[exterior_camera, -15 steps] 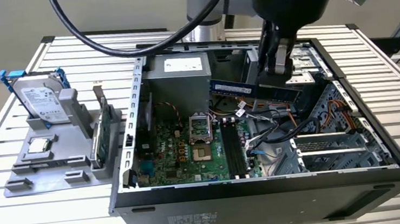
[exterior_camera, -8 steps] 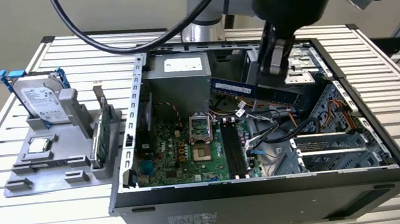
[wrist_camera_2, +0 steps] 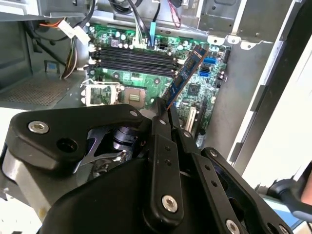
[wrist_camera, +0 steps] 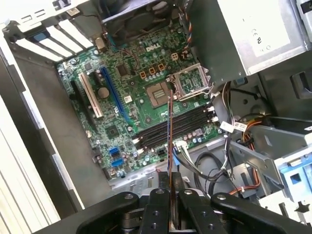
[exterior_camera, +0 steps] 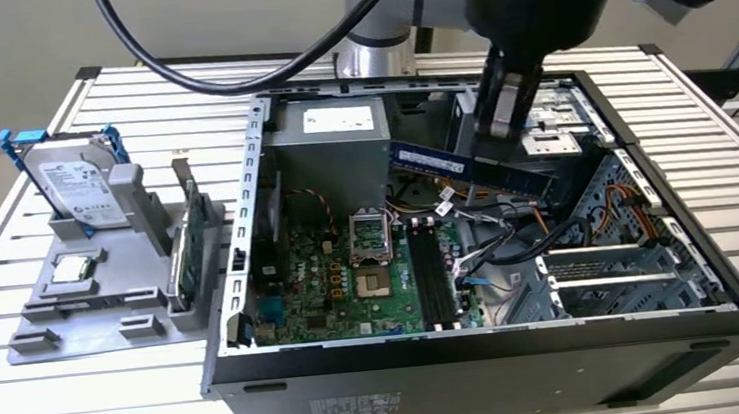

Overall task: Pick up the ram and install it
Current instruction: 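Insert the ram into the slot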

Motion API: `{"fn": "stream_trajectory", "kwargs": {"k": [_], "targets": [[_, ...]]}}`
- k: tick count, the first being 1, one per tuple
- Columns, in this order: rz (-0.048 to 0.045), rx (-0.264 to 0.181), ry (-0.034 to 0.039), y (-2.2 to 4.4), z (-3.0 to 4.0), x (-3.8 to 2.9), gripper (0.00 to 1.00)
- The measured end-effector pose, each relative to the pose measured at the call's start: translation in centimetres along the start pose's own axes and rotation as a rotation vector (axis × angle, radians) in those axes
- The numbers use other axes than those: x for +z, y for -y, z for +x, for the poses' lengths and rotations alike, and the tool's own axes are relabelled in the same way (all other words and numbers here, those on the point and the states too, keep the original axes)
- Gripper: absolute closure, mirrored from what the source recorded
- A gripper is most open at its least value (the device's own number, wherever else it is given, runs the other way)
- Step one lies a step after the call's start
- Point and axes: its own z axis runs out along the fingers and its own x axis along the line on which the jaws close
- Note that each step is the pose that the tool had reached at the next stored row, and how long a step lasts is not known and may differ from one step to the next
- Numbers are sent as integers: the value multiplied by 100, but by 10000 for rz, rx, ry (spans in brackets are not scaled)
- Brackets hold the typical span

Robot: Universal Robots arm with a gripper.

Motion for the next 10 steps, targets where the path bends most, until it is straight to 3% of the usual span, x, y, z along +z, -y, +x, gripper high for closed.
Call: {"fn": "stream_trajectory", "kwargs": {"k": [10], "targets": [[13, 842, -9, -1, -2, 13, 100]]}}
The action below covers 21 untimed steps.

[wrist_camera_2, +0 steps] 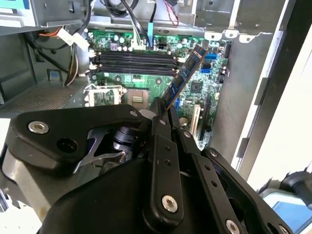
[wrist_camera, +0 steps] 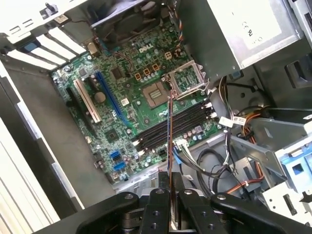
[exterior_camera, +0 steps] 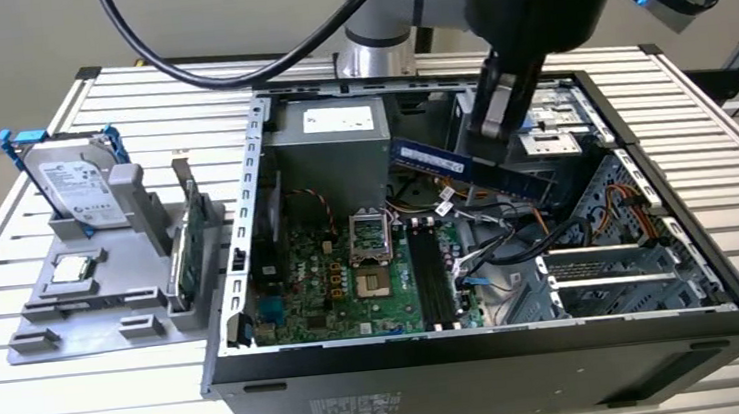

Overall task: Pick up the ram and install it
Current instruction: 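Insert the ram into the slot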

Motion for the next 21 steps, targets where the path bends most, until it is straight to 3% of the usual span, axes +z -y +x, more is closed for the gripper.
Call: {"fn": "stream_trajectory", "kwargs": {"k": [21], "targets": [[42, 2709, -26, 0, 1, 39, 100]]}}
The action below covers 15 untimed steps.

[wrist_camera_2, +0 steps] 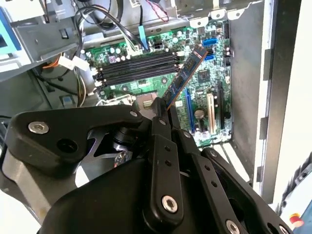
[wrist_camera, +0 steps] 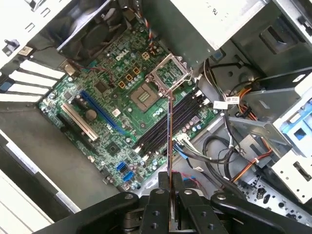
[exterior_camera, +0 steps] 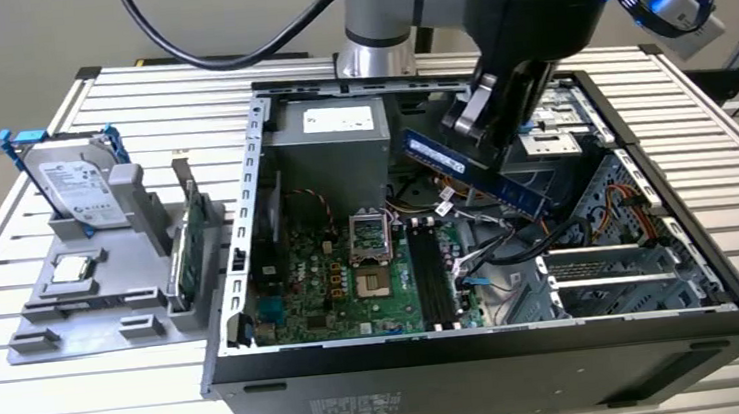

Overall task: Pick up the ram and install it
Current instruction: 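Insert the ram into the slot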

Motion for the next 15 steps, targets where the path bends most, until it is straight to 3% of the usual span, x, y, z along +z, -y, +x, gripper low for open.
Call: {"fn": "stream_trajectory", "kwargs": {"k": [15], "targets": [[31, 1861, -19, 0, 0, 28, 100]]}}
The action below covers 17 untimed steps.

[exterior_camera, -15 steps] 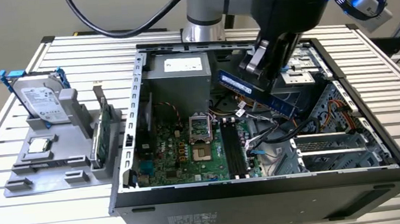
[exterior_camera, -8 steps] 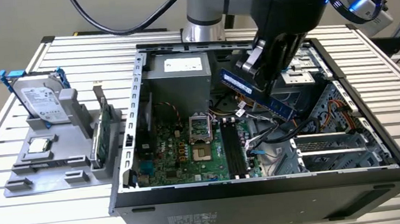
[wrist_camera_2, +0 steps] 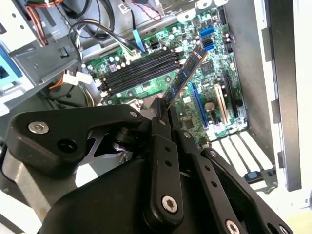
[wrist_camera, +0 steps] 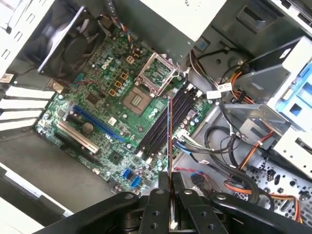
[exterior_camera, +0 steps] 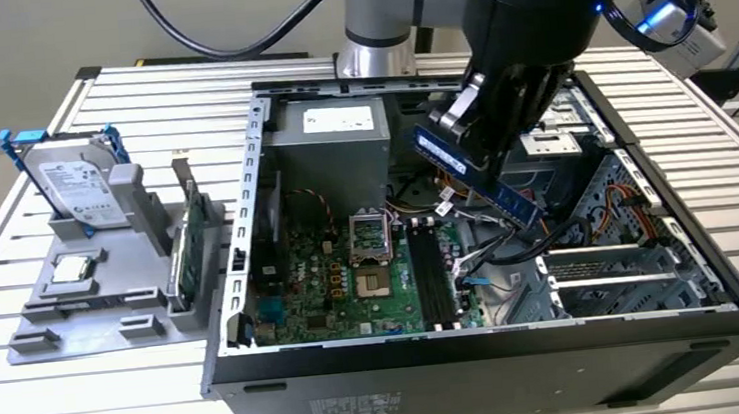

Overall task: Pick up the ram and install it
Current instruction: 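Insert the ram into the slot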

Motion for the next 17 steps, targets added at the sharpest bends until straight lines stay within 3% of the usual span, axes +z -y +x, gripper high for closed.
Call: {"fn": "stream_trajectory", "kwargs": {"k": [17], "targets": [[40, 2051, -25, 0, 1, 33, 100]]}}
